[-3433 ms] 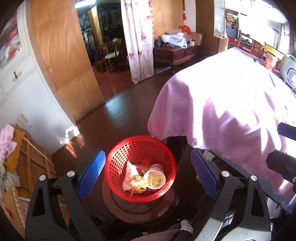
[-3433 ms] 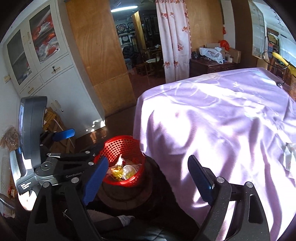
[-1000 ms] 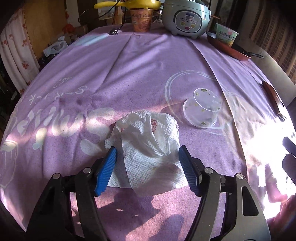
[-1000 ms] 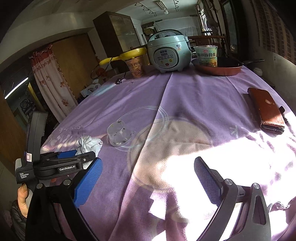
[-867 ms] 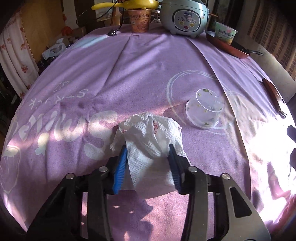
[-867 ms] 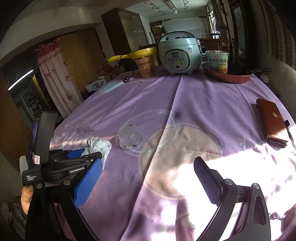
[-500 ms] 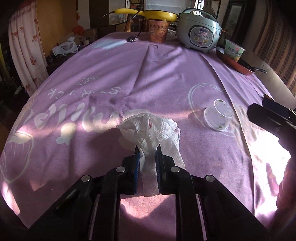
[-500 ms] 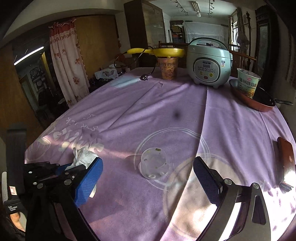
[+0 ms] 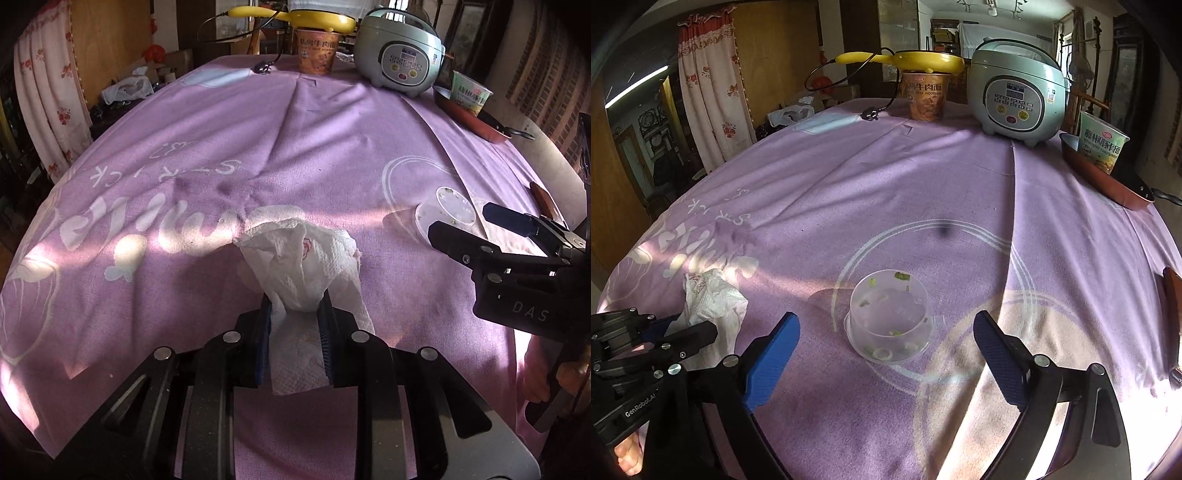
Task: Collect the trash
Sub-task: 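Grasp the clear plastic cup with the right tool while the left tool holds the napkin, then carry napkin and plastic cup to the red basket and open both tools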
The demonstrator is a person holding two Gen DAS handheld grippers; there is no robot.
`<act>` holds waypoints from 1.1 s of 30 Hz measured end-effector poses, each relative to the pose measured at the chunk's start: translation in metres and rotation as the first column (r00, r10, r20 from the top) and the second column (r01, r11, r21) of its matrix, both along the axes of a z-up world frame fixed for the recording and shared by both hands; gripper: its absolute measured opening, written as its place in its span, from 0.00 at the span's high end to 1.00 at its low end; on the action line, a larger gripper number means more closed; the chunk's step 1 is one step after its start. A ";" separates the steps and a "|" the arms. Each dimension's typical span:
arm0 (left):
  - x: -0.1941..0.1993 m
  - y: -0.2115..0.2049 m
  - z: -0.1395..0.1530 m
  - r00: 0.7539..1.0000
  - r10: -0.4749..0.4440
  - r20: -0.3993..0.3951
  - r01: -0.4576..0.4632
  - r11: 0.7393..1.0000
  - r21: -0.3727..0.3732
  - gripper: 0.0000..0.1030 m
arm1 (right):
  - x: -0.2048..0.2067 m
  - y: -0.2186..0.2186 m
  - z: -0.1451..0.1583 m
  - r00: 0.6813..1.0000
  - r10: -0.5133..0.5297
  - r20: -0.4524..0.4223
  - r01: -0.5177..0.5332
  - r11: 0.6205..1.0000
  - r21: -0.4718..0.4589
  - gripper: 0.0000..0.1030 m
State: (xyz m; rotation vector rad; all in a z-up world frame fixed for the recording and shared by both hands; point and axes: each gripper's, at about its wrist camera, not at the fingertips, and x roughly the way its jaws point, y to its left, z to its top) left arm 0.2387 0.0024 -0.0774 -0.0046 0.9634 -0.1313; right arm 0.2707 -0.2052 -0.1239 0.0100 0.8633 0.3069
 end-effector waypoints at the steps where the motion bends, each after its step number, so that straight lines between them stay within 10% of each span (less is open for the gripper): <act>1: 0.000 0.000 0.000 1.000 0.004 -0.001 -0.004 1.000 0.001 0.68 | 0.001 0.001 -0.001 1.000 -0.001 0.003 0.001 1.000 -0.009 0.19; 4: 0.001 -0.003 -0.001 1.000 0.005 -0.004 -0.005 1.000 0.024 0.51 | 0.009 0.000 -0.008 0.999 0.005 -0.036 -0.005 1.000 -0.006 0.50; 9: -0.002 -0.003 0.001 1.000 0.020 0.018 -0.020 0.999 0.042 0.45 | -0.005 -0.014 0.012 0.999 -0.022 0.027 0.020 0.995 0.101 0.51; 14: -0.006 -0.007 0.003 0.999 0.008 0.051 -0.010 0.999 0.052 0.83 | -0.015 -0.013 0.019 0.999 -0.005 0.034 0.001 0.991 0.136 0.51; 33: -0.070 -0.010 0.107 0.959 0.033 0.282 -0.039 0.999 0.014 0.84 | -0.108 -0.036 0.103 0.955 -0.048 0.292 -0.009 0.982 0.190 0.51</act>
